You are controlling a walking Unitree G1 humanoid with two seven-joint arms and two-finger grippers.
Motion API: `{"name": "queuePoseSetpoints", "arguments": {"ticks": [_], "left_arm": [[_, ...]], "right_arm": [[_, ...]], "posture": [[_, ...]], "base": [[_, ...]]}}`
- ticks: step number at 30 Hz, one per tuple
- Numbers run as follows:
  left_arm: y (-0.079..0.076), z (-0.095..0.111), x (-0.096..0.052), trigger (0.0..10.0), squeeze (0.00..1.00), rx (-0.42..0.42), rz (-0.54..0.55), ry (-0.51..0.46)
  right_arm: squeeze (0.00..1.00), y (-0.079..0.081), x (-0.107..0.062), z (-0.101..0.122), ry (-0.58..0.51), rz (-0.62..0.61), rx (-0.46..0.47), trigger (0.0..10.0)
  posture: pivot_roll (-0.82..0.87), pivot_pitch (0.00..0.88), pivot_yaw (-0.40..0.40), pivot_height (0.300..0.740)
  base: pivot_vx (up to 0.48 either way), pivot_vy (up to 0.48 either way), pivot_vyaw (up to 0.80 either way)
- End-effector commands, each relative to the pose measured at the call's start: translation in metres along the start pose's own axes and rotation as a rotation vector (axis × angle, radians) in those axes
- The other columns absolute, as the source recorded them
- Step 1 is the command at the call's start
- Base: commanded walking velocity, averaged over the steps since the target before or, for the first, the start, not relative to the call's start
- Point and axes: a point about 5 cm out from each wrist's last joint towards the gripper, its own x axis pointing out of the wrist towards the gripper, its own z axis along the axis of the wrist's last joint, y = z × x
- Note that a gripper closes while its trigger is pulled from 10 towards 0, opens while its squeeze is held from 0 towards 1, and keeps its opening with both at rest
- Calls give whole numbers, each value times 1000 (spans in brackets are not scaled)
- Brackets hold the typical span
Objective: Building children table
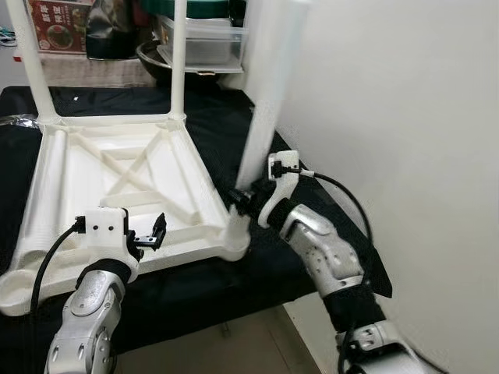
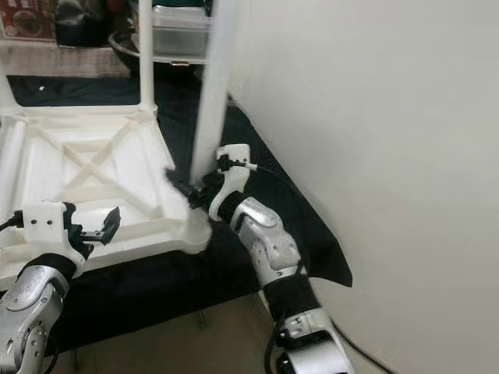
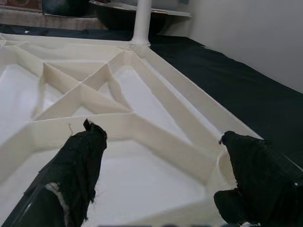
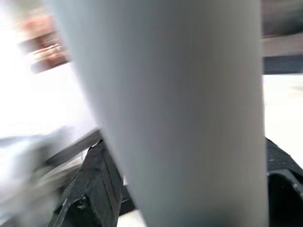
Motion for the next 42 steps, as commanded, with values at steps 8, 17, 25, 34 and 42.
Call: {"name": "queuePoseSetpoints", "arguments": {"ticks": [8, 17, 25, 34, 42], "left_arm": [[-4, -1, 0, 10000, 0, -16, -8, -1], [-4, -1, -1, 10000, 0, -17, -8, -3], [-3, 0, 0, 10000, 0, -14, -11, -1], [-3, -1, 1, 10000, 0, -16, -10, -3], [-3, 0, 0, 10000, 0, -18, -9, -6]], "right_arm": [[0, 15, 9, -29, 114, 65, -13, 0], [0, -71, -47, -70, 372, -1178, 12, 0], [1000, -51, -26, -54, 243, -935, 49, 10000], [0, 18, 7, -6, 8, 151, 107, 10000], [0, 22, 8, -18, 45, 154, 95, 9020]], "posture": [[190, 0, -189, 740], [181, 0, -181, 740], [174, 0, -174, 740], [177, 0, -178, 740], [185, 0, -185, 740]], "base": [[0, 0, 0], [0, 0, 0], [0, 0, 0], [0, 0, 0], [0, 0, 0]]}}
